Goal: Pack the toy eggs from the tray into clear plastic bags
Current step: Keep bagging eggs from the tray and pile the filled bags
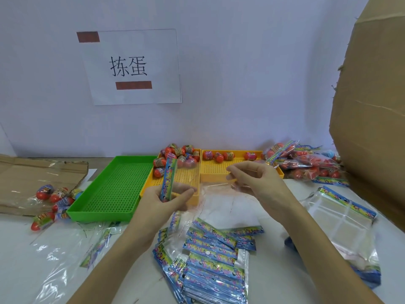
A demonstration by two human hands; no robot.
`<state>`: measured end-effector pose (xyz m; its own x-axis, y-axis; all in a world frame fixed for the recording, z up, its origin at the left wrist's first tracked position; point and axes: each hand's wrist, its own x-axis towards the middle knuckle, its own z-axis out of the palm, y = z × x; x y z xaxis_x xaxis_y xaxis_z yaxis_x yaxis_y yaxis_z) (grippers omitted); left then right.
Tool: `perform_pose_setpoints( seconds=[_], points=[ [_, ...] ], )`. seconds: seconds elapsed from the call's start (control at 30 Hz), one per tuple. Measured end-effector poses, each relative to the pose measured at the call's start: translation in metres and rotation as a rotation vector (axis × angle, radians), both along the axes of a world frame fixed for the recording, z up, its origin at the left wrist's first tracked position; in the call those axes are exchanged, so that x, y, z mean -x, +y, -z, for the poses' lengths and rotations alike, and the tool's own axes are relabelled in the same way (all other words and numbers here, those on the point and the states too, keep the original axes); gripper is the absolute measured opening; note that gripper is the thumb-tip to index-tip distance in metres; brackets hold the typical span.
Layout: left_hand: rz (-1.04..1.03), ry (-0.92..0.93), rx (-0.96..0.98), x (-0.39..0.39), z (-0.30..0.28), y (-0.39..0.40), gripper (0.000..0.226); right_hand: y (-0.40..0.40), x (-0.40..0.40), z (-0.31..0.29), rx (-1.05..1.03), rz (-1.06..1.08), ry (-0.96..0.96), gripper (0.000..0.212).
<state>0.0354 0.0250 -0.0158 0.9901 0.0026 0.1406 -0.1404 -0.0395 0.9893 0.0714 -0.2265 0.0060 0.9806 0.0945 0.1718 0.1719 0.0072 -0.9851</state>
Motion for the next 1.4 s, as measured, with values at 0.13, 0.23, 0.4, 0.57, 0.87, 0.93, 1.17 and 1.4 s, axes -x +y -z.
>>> perform_pose_setpoints(
  seconds=[0.13, 0.23, 0.4, 0.57, 0.87, 0.93, 1.17, 1.4],
  points=[
    [-0.195, -0.264, 0.001, 0.001, -0.002, -0.006, 0.017, 0.002, 0.002, -0.005, -0.074, -0.175, 0.085, 0.07],
    [-0.242, -0.747, -0.361, 0.003, -0.005, 0.001, 0.028, 0.003, 0.001, -0.001, 0.033, -0.37, 0.184, 0.096],
    [-0.126, -1.001, -0.567, 0.007, 0.002, -0.005, 0.054, 0.008, 0.002, 0.005, 0.229, -0.479, 0.261, 0.082],
    [-0.153, -0.998, -0.558, 0.01, 0.006, -0.007, 0.047, 0.015, 0.004, 0.007, 0.214, -0.3, 0.223, 0.065],
    [-0.096, -0.97, -0.667, 0.006, 0.001, -0.004, 0.037, 0.014, 0.006, 0.0, -0.133, -0.391, 0.281, 0.035],
    [0.014, -0.882, -0.704, 0.001, 0.001, -0.002, 0.033, 0.014, 0.006, 0.002, -0.056, -0.233, 0.157, 0.025],
    [0.412, -0.141, -0.081, -0.005, -0.012, 0.013, 0.072, 0.01, 0.004, -0.001, 0.158, 0.027, -0.149, 0.011],
    [0.121, -0.108, -0.25, 0.005, 0.002, -0.004, 0.042, 0.017, 0.01, -0.002, 0.259, -0.136, -0.175, 0.012]
  ],
)
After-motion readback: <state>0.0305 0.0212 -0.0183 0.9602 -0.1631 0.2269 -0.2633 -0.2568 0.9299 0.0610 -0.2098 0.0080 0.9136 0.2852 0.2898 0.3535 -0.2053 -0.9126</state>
